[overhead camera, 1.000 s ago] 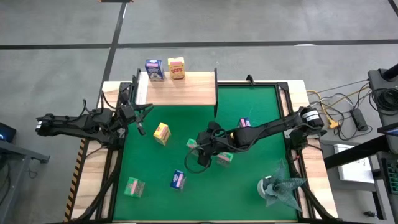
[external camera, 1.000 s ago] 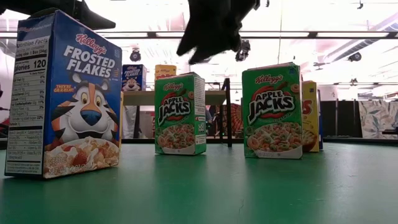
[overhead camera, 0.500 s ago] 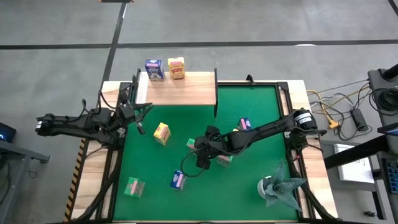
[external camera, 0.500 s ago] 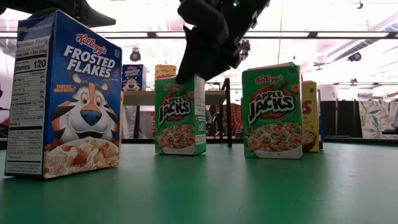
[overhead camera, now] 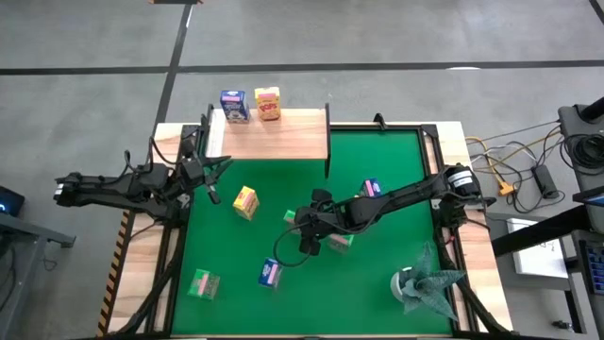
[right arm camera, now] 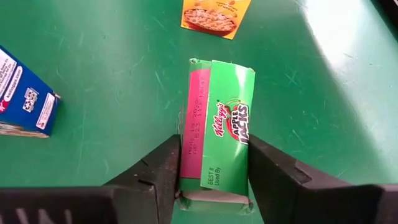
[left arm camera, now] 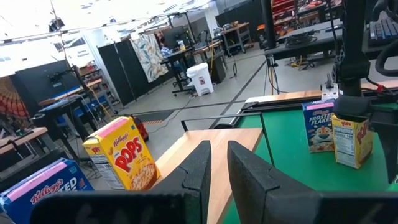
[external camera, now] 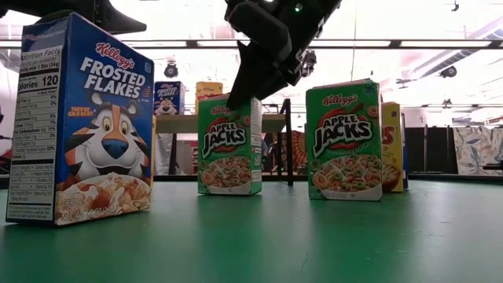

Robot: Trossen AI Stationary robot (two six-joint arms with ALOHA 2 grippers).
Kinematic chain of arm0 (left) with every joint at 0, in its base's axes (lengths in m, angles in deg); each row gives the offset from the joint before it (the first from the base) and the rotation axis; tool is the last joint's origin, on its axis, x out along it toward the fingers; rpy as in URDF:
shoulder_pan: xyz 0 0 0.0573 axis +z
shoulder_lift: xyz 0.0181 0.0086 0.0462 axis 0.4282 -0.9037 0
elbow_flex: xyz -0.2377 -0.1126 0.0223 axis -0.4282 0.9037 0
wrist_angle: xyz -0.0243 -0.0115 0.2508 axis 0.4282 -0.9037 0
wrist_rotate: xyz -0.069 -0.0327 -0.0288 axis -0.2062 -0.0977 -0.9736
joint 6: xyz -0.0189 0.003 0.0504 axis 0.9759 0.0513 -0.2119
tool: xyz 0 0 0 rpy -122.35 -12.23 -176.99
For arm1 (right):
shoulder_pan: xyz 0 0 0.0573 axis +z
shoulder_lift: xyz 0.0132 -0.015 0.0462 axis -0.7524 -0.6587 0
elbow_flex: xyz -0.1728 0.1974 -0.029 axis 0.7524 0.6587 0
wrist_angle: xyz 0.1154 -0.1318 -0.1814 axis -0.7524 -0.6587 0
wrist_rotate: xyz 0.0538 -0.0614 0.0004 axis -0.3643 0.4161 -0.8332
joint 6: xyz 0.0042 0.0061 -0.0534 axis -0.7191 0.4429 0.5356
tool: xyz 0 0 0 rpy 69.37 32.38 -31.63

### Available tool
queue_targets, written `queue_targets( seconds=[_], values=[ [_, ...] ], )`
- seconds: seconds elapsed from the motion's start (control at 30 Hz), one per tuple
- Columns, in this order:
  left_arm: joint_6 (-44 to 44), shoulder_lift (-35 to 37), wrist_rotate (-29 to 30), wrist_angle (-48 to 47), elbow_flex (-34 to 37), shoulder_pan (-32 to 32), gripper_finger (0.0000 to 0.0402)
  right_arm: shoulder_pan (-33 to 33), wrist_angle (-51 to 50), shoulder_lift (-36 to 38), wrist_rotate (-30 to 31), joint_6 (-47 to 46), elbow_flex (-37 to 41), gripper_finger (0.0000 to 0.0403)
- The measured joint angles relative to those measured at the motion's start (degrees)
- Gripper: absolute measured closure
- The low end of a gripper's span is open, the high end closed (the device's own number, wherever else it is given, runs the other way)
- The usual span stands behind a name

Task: Stack cereal on shelf
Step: Put top right green cereal box on the shelf

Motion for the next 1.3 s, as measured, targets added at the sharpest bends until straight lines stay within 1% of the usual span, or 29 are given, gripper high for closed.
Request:
queue_targets(
  seconds=[0.3,0.43,0.57,0.8,0.87,0.97,1.17,1.3],
  values=[
    [0.3,0.0,0.0,0.0,0.0,0.0,0.0365,-0.7,-0.7,0.9,-1.9,2.1,-0.7,0.0259],
    [0.4,0.0,0.0,0.0,0.0,0.0,0.0365,-2.2,-4.9,3.2,-5.6,3.8,-4.7,0.0259],
    [0.4,0.0,0.0,0.0,0.0,0.0,0.0365,-5.4,-12.6,4.8,-9.2,7.0,-11.3,0.0262],
    [0.4,0.0,0.0,0.0,0.0,0.0,0.0365,-14.0,-22.0,5.4,-15.3,20.0,-24.6,0.0264],
    [0.4,0.0,0.0,0.0,0.0,0.0,0.0365,-17.1,-22.9,5.4,-16.9,24.3,-27.6,0.0264],
    [0.4,0.1,0.0,0.0,0.0,0.0,0.0365,-22.4,-22.8,5.3,-21.2,29.3,-31.2,0.0264],
    [0.4,0.1,0.0,0.0,0.0,0.0,0.0365,-34.6,-22.9,5.3,-32.4,37.1,-33.2,0.0264],
    [-0.1,0.1,0.0,0.0,0.0,0.0,0.0365,-41.9,-22.1,5.2,-37.0,41.6,-32.5,0.0264]
  ],
)
